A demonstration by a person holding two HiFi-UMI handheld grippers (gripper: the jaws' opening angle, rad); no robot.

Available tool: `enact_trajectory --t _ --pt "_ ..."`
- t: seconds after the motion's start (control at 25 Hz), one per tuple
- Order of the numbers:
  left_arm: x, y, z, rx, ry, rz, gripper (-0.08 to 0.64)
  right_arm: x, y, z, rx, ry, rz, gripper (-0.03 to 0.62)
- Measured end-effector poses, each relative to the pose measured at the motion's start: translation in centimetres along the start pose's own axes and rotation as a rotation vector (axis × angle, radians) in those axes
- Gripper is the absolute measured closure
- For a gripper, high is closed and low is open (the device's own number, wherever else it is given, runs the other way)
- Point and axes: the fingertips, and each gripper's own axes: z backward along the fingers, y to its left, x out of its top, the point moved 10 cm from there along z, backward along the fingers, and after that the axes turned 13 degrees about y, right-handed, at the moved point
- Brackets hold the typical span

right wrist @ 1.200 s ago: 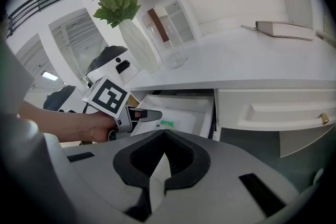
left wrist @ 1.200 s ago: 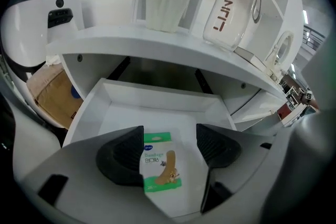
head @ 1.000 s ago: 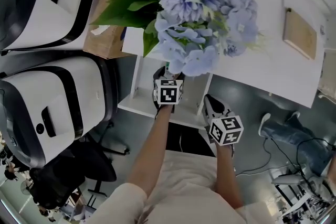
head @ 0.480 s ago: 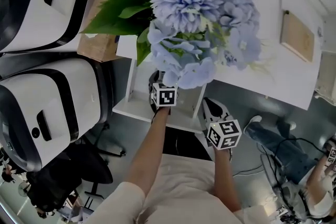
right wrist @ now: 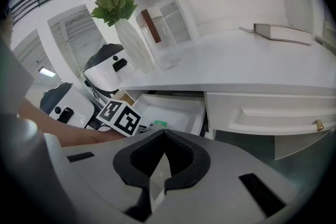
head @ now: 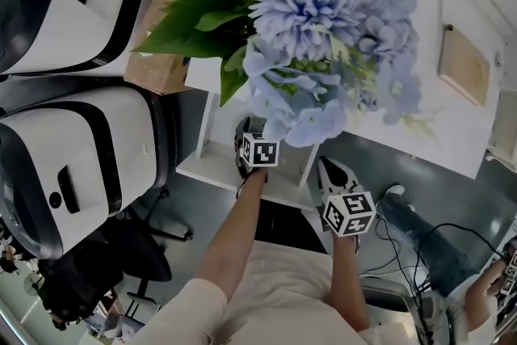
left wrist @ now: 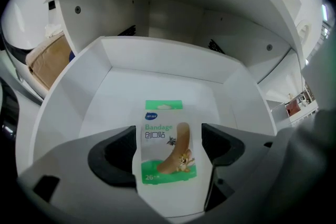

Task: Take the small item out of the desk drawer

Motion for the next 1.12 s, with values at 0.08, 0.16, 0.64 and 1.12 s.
enact_trajectory --t 0.08,0.16,0.64,1.12 --pt "0.4 0.2 0.4 0.041 0.025 -0.006 0.175 -0.1 -0.2 0.0 0.000 0.001 -0.003 0.568" --pt "1.0 0.2 1.1 0.076 0.044 -0.016 0.175 -0.2 -0.4 0.0 -0.003 0.000 -0.004 0.568" --pt "0.2 1.0 -0.8 0.146 0.061 -0.040 0.201 -0.8 -1.3 0.7 -0.021 -0.002 -0.018 0.568" --pt "1.6 0.8 2.0 0.011 -0.017 -0.033 0.204 -1.7 -0.5 1.8 -0.042 -0.027 -0.018 0.568"
